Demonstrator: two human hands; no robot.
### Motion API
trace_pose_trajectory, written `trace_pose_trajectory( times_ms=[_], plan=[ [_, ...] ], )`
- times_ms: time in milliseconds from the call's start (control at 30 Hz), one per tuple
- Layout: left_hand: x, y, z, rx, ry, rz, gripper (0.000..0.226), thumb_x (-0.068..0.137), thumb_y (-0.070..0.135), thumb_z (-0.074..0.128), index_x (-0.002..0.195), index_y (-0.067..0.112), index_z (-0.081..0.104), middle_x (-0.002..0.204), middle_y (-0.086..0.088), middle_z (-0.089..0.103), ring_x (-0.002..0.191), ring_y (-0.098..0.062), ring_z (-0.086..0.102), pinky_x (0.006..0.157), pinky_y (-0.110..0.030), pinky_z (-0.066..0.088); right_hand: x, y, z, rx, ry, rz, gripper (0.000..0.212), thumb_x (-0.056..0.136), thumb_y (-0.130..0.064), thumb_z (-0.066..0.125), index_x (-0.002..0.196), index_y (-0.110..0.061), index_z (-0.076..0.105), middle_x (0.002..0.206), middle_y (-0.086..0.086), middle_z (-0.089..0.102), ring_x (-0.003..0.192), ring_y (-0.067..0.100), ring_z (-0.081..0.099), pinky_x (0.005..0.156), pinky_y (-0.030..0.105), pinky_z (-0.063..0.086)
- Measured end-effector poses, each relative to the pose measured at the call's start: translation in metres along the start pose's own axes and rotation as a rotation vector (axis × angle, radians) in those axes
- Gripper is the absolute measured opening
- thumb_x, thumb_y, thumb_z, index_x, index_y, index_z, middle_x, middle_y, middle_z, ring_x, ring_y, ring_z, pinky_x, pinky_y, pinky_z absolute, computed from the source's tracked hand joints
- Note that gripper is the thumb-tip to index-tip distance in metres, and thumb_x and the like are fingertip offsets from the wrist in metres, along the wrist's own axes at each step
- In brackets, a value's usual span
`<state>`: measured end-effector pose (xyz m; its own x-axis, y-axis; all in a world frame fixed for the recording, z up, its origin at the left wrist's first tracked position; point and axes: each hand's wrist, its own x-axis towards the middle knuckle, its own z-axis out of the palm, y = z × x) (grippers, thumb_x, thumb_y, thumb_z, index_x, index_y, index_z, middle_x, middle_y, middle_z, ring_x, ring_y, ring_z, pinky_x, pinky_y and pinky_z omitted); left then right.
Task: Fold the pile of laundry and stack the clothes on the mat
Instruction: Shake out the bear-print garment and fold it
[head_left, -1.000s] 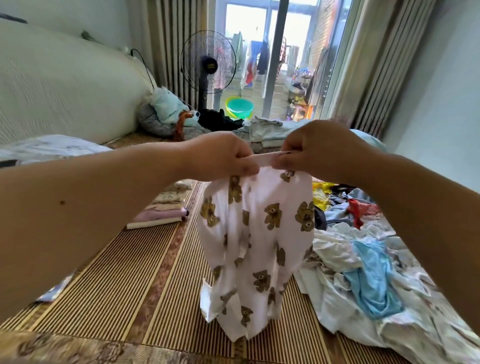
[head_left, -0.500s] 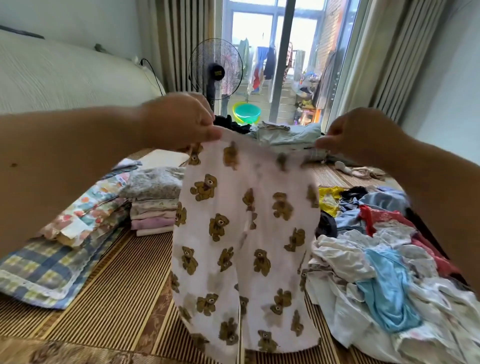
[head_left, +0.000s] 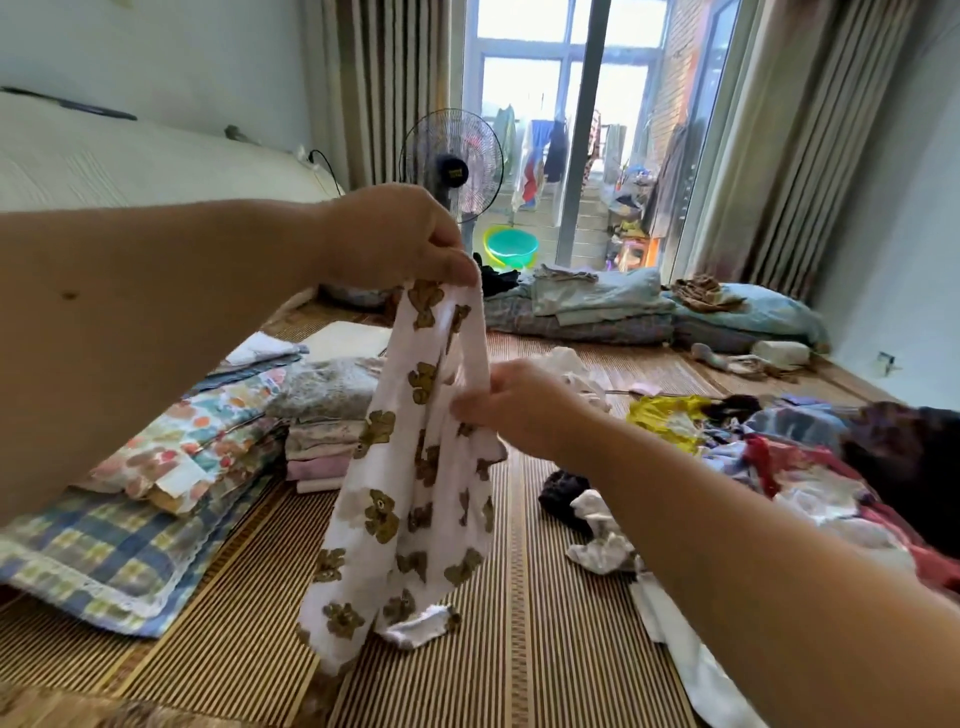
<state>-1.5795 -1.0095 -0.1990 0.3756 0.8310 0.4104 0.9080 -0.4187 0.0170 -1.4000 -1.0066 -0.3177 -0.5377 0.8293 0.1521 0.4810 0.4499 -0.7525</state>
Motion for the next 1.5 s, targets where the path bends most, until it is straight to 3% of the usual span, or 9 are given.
trace_pose_trajectory(
  times_ms=[133,333,433,600,800,967,1100,1367,1500],
  plan=[
    [-0.013,-0.012,-0.006,0.046,-0.049,-0.025,0.035,0.092,0.041,0.058,0.058,0.031,0.056,0.052,0.015,0.056,0.053,-0.002,0.054,0.053,-0.021,0.030,-0.007,0.023,0.004,-0.105,-0.137,0.126,0.016,0.089,-0.036,0.067,0.085,-0.021,0.070,0.082,-0.011,0.070,0.074,0.000,0.065,0.057,0.009,0.045],
    [-0.036,-0.041,-0.003,0.139,-0.248,-0.116,0.039,0.091,0.049,0.054,0.066,0.021,0.067,0.057,0.006,0.060,0.056,-0.009,0.054,0.059,-0.027,0.042,-0.017,0.024,-0.058,-0.359,0.055,0.080,0.039,0.087,-0.051,0.060,0.068,-0.018,0.066,0.049,-0.010,0.050,0.044,0.005,0.041,0.043,0.016,0.035],
    [-0.034,-0.045,0.000,0.056,-0.132,-0.172,0.044,0.082,0.056,0.061,0.066,0.016,0.072,0.053,0.000,0.062,0.049,-0.011,0.052,0.057,-0.028,0.043,-0.013,0.006,-0.086,-0.248,0.237,0.003,0.037,0.087,-0.041,0.066,0.076,-0.006,0.068,0.056,-0.003,0.059,0.043,0.001,0.044,0.045,0.012,0.040],
    [-0.025,-0.042,-0.009,-0.514,0.131,-0.366,0.042,0.052,0.058,0.072,0.067,0.019,0.071,0.060,0.004,0.070,0.048,-0.004,0.059,0.047,-0.016,0.051,-0.005,-0.022,-0.115,0.018,0.448,-0.039,0.019,0.079,-0.031,0.077,0.080,-0.013,0.070,0.078,0.002,0.071,0.063,0.003,0.067,0.062,0.018,0.056],
    [-0.015,-0.037,-0.010,-0.674,0.197,-0.416,0.028,0.073,0.034,0.080,0.097,0.025,0.068,0.073,0.004,0.073,0.061,-0.005,0.068,0.056,-0.020,0.058,-0.007,-0.044,-0.137,0.218,0.382,-0.029,0.019,0.082,-0.024,0.074,0.096,-0.012,0.071,0.087,0.004,0.075,0.080,0.018,0.074,0.069,0.033,0.061],
    [-0.013,-0.016,-0.003,-0.633,0.080,-0.532,0.011,0.084,0.024,0.073,0.083,0.013,0.070,0.067,-0.003,0.073,0.064,-0.015,0.072,0.056,-0.026,0.057,-0.013,-0.046,-0.130,0.240,0.358,0.103,0.023,0.078,-0.018,0.077,0.093,-0.003,0.067,0.074,0.007,0.075,0.068,0.020,0.074,0.054,0.027,0.057],
    [-0.009,0.016,0.009,-0.891,-0.093,-0.684,0.005,0.087,0.005,0.055,0.083,0.008,0.053,0.055,-0.004,0.059,0.048,-0.012,0.059,0.050,-0.025,0.054,-0.010,-0.040,-0.102,0.406,0.344,0.231,0.009,0.083,-0.006,0.069,0.087,-0.005,0.062,0.077,0.015,0.071,0.070,0.026,0.071,0.075,0.046,0.060],
    [-0.003,0.066,0.012,-1.072,-0.183,-0.597,0.021,0.092,0.015,0.047,0.074,0.011,0.057,0.054,0.000,0.063,0.049,-0.011,0.058,0.051,-0.019,0.047,-0.009,-0.050,-0.065,0.591,0.197,0.087,0.030,0.087,-0.029,0.069,0.101,-0.003,0.066,0.077,0.011,0.069,0.065,0.021,0.067,0.067,0.036,0.060],
    [-0.007,0.061,0.004,-1.158,-0.205,-0.528,0.024,0.096,0.019,0.046,0.098,0.007,0.066,0.078,-0.005,0.073,0.071,-0.017,0.070,0.068,-0.026,0.050,-0.016,-0.044,-0.070,0.474,0.188,0.033,0.031,0.074,-0.024,0.079,0.093,-0.003,0.068,0.087,0.014,0.073,0.080,0.027,0.072,0.075,0.040,0.061]
  ],
)
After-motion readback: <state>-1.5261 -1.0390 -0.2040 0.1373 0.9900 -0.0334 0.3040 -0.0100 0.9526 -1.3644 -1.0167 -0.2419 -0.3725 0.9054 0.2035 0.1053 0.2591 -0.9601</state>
